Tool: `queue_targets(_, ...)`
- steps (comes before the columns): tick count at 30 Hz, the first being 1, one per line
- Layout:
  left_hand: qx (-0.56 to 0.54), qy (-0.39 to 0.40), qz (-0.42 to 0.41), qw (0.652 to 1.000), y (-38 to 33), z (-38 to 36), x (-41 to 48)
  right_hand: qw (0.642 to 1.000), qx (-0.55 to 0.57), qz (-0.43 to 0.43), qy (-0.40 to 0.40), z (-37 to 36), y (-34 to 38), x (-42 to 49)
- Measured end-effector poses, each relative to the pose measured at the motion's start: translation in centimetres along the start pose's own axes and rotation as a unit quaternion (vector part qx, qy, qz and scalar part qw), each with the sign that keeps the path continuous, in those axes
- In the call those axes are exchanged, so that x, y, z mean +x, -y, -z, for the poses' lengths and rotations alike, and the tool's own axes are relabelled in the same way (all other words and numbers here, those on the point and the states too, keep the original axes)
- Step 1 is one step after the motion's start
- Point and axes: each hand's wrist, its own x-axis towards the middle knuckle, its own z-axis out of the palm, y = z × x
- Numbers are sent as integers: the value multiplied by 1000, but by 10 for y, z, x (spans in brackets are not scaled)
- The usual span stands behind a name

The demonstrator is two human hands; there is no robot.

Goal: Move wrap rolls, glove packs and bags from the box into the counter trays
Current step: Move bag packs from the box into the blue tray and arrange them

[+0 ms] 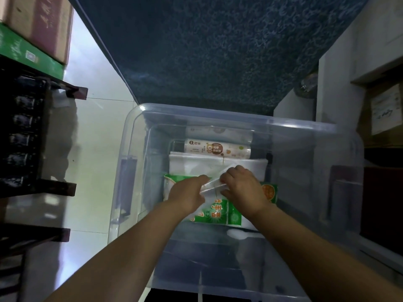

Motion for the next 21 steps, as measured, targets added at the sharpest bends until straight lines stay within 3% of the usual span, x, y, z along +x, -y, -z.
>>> queue_targets(4,56,-48,-3,997,-11,8,-15,998,-46,-7,-49,17,5,-12)
queue_targets(7,101,-70,-66,990,-26,29,-34,996,-81,39,-4,36,11,-21)
queue_targets(11,138,-65,-148,977,-54,71,-69,996,-62,14,55,78,26,-40)
queue_targets(16,200,-74,-248,945,-86,117,-116,995,-74,23,-60,129,60,-84)
queue_targets(21,235,-104,-307,916,-122,142,-156,997,-30,-26,-61,170,89,-120)
